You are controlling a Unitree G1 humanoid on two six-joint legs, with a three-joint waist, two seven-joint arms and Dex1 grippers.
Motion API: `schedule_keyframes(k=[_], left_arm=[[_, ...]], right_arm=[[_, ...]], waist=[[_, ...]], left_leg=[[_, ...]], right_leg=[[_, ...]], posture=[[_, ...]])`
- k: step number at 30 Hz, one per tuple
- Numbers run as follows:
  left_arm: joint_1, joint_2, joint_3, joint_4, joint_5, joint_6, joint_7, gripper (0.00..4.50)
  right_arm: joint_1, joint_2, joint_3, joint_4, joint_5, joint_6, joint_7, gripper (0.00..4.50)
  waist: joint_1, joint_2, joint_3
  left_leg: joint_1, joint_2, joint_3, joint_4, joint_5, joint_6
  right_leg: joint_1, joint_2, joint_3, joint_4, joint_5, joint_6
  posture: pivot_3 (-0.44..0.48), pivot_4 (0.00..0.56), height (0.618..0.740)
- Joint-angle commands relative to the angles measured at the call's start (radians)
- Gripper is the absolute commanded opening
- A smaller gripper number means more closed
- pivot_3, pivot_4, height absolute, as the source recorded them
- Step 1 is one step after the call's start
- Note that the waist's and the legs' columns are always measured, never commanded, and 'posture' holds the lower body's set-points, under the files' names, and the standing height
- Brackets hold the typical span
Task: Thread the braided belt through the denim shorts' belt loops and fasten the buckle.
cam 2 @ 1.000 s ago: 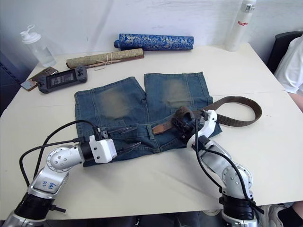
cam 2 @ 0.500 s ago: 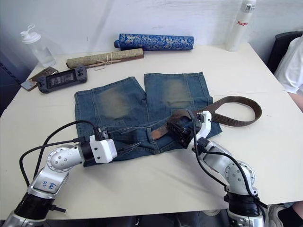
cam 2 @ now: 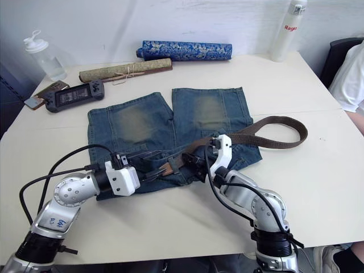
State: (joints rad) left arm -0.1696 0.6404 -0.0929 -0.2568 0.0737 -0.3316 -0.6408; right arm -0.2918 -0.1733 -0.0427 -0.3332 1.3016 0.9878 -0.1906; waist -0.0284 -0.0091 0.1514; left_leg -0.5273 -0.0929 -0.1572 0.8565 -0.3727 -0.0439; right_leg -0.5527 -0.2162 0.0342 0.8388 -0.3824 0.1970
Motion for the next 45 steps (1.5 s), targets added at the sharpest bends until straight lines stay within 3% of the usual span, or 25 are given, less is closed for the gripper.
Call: schedule_keyframes(k=[1,4,6,8,19,25,33,45], left_arm=[[0.021,0.034,0.041,0.001,0.055,-0.109,0.028,2.57],[0.049,0.082,0.07,0.034,0.134,-0.266,0.065,2.57],[0.055,0.132,0.108,0.099,0.298,-0.464,0.161,2.57],[0.042,0.146,0.13,0.147,0.406,-0.561,0.249,2.57],[-0.037,0.093,0.09,0.257,0.665,-0.691,0.497,2.57],[-0.048,0.083,0.052,0.271,0.573,-0.672,0.488,2.57],[-0.054,0.082,-0.038,0.263,0.356,-0.577,0.352,2.57],[-0.075,0.078,-0.04,0.257,0.357,-0.589,0.321,2.57]], right_arm=[[-0.002,0.012,0.011,0.016,0.054,0.043,-0.029,0.0],[-0.005,0.025,-0.004,0.036,0.099,0.042,-0.059,0.0],[-0.009,0.028,-0.008,0.051,0.122,0.043,-0.074,0.0],[-0.011,0.036,-0.011,0.06,0.153,0.039,-0.09,0.0],[-0.021,0.044,-0.009,0.068,0.246,0.02,-0.155,0.0],[-0.015,0.034,-0.005,0.06,0.247,0.018,-0.161,0.0],[-0.01,0.039,0.007,0.056,0.235,0.014,-0.162,0.0],[0.0,0.04,0.025,0.047,0.225,0.001,-0.158,0.0]], waist=[[-0.001,0.0,0.0],[0.0,0.0,0.0],[0.0,0.0,-0.001],[0.002,0.0,-0.001],[-0.001,-0.001,-0.001],[-0.002,-0.001,-0.001],[-0.003,-0.001,-0.001],[-0.003,-0.001,-0.001]], left_leg=[[0.0,0.0,0.0,0.0,0.0,0.0],[0.0,0.0,0.0,0.0,0.0,0.0],[0.0,0.0,0.001,0.0,0.0,0.0],[0.0,0.0,0.002,0.0,0.0,0.0],[0.0,0.0,0.001,0.0,0.0,0.0],[0.0,0.0,0.001,0.0,0.0,0.0],[0.0,0.0,0.0,0.0,0.0,0.0],[0.001,0.0,0.0,0.0,0.0,0.0]], right_leg=[[0.0,0.0,0.0,0.0,0.0,0.0],[0.0,0.0,0.0,0.0,0.0,0.0],[0.0,0.0,0.0,0.0,0.0,0.0],[0.0,0.0,0.0,0.001,0.0,0.0],[0.0,0.001,0.0,0.002,0.0,0.0],[0.0,0.001,0.0,0.002,0.0,0.0],[0.0,0.001,0.0,0.002,0.0,0.0],[0.0,0.001,0.0,0.002,0.0,0.0]], posture=[[0.0,0.15,0.637],[0.0,0.15,0.637],[0.0,0.15,0.637],[0.0,0.15,0.637],[0.0,0.15,0.637],[0.0,0.15,0.637],[0.0,0.15,0.637],[0.0,0.15,0.637]])
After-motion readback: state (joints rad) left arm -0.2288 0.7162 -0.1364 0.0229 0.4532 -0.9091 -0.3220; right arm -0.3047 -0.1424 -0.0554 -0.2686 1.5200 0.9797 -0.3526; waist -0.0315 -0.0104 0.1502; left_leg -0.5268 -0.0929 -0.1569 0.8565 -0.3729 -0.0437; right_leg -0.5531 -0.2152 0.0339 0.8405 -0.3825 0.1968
